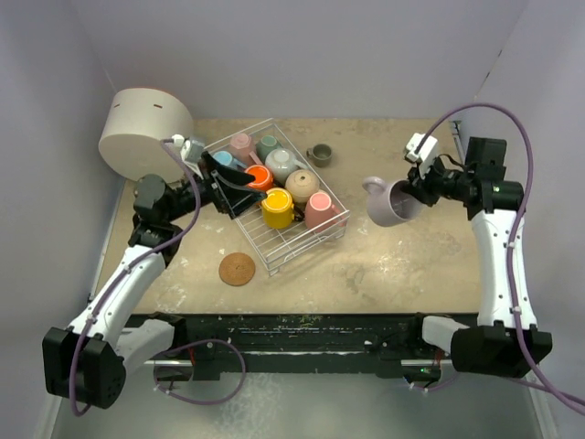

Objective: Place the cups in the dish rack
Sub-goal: Pick up the cup at the center of the board, then turn the cup upside down in the dish rack.

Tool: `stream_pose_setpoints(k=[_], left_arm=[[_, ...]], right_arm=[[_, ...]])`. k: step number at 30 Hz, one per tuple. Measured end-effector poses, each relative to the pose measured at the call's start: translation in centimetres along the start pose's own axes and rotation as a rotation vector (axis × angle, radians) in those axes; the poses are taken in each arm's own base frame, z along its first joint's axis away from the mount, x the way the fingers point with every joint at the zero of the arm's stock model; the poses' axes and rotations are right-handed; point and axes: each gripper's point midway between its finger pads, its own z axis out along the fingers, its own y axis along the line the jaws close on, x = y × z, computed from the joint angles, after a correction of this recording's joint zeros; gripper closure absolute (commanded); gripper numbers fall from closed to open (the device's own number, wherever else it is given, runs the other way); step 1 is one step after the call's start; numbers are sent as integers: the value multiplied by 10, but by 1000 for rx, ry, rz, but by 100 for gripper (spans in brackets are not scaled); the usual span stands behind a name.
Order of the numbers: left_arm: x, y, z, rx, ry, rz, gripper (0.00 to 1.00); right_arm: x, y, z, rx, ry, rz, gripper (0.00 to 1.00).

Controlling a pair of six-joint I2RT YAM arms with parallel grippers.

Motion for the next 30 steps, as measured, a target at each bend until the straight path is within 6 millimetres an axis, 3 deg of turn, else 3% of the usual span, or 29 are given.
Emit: stream_pose_setpoints(k=[4,8,14,22,30], left_arm=[[3,-47,13,116,-59,7,1],[6,-82,24,205,-130,6,1],[17,-89,43,221,-238,-28,1],[44,-96,88,245,-275,-81,1],[38,-123,125,297,-357,-60,7]], right_arm=[[-31,11,4,-138,-112,16,100],[-46,27,15,-287,-182,27,100],[-54,53,24,-486,-273,86,100],[-77,76,22,-625,-396,141,100],[-89,82,23,-678,-473,241,100]])
